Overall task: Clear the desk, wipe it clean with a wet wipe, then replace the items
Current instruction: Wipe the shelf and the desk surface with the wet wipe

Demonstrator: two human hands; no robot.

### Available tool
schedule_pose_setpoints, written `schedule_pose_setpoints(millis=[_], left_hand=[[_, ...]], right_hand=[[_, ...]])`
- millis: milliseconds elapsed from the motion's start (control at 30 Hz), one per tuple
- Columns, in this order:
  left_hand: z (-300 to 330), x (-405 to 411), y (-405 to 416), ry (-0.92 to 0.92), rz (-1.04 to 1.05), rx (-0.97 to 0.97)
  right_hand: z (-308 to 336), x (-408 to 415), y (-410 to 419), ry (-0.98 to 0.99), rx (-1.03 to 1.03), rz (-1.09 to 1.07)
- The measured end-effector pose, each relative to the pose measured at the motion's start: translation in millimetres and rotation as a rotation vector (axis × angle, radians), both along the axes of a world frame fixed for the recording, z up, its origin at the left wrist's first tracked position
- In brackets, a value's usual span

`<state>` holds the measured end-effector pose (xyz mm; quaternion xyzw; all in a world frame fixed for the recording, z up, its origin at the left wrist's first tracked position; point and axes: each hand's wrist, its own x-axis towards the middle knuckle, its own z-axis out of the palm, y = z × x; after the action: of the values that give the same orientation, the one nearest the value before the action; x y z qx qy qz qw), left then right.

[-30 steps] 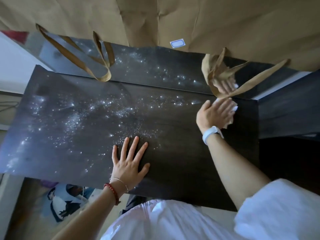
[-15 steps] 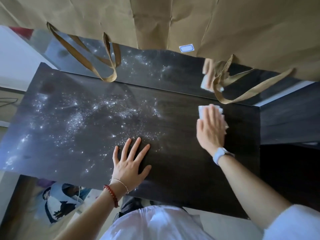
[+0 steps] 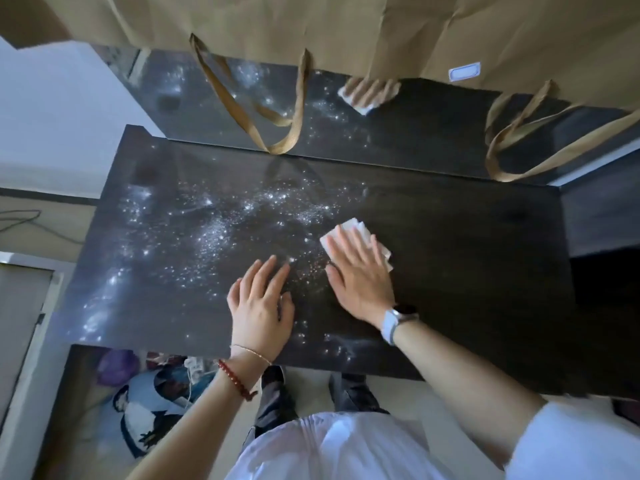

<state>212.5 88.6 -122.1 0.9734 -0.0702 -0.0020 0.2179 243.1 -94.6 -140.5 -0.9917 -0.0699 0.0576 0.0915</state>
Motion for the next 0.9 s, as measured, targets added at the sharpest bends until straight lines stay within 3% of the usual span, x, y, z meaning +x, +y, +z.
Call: schedule_pose_setpoints(millis=[133, 200, 267, 400, 467, 533, 667, 733, 833, 900], left_hand=[[-4, -2, 51, 0.081, 0.117, 0.074], [-6, -6, 68, 0.169, 0.083, 0.103], [-9, -11, 79, 0.207, 0.042, 0.111], [-12, -20, 92, 0.227, -0.028, 0.122], [-14, -22, 99, 0.233, -0.034, 0.125], [-14, -22, 106, 0.22, -0.015, 0.106], [-9, -19, 121, 0.138, 0.017, 0.055], [-6, -17, 124, 0.116, 0.025, 0.05], [-4, -17, 121, 0.101, 0.03, 0.061], [-2, -22, 108, 0.112, -0.005, 0.072]], right_hand=[[0, -94, 40, 0.015, -0.043, 0.427], [-2, -107, 26, 0.0, -0.092, 0.499], [-7, -110, -4, 0.005, -0.087, 0.245], [-6, -123, -46, 0.031, -0.025, -0.735], [-6, -123, -20, 0.033, -0.023, -0.909], [-6, -119, 34, 0.003, -0.025, -0.793], [-9, -118, 151, -0.035, 0.013, -0.276], [-7, -120, 171, -0.009, 0.01, -0.094], [-9, -128, 139, -0.004, -0.01, -0.009], [-13, -140, 99, 0.009, 0.011, -0.12]])
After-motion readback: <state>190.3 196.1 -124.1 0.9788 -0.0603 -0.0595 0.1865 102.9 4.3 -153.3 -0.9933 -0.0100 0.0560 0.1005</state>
